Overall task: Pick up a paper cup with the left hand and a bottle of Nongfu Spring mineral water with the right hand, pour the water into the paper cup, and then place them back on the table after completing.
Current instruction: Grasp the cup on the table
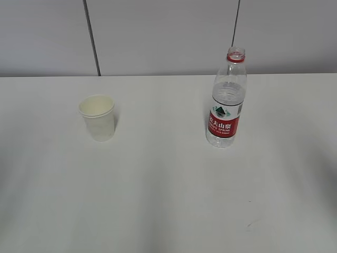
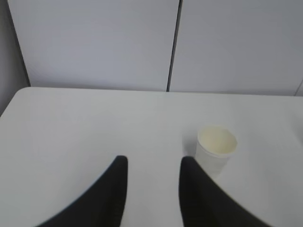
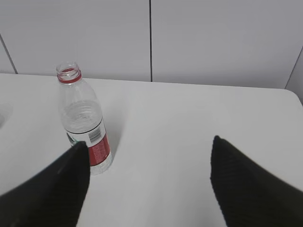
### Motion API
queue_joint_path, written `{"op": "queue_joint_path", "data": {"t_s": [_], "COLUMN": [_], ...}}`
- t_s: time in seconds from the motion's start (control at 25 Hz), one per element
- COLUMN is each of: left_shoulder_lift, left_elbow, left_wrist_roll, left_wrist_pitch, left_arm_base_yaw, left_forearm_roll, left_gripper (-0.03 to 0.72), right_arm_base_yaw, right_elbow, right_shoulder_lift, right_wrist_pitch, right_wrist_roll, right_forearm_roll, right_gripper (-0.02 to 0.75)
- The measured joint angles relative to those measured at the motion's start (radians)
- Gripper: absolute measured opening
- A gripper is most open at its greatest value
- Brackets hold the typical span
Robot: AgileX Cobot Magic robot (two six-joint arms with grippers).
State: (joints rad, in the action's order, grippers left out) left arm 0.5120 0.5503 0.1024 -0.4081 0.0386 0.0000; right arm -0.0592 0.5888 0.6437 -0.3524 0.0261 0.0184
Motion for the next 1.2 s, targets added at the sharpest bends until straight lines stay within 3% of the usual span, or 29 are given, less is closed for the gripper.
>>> {"op": "queue_joint_path", "data": {"t_s": [0.16,0.6,1.0,1.2], "left_shoulder_lift": [0.149,0.532,0.952,1.145], "left_elbow": [-0.027,-0.251,-0.277,-0.276], "left_wrist_roll": [0.0,0.0,0.0,0.0], "left_wrist_pitch": [0.219,0.867,1.371,1.531], "left_arm_base_yaw": [0.0,0.0,0.007,0.008], "left_forearm_roll": [0.007,0.025,0.204,0.261], "left_gripper": [0.237,0.237,0.239,0.239], "right_arm_base_yaw": [0.0,0.0,0.0,0.0], "right_elbow": [0.0,-0.022,-0.208,-0.239], "right_shoulder_lift": [0.111,0.313,0.479,0.508], "right_wrist_pitch": [0.096,0.379,0.747,0.812], "right_wrist_roll": [0.0,0.0,-0.057,-0.106], "right_forearm_roll": [0.0,-0.047,-0.035,0.055], "right_gripper": [0.587,0.587,0.587,0.587]}}
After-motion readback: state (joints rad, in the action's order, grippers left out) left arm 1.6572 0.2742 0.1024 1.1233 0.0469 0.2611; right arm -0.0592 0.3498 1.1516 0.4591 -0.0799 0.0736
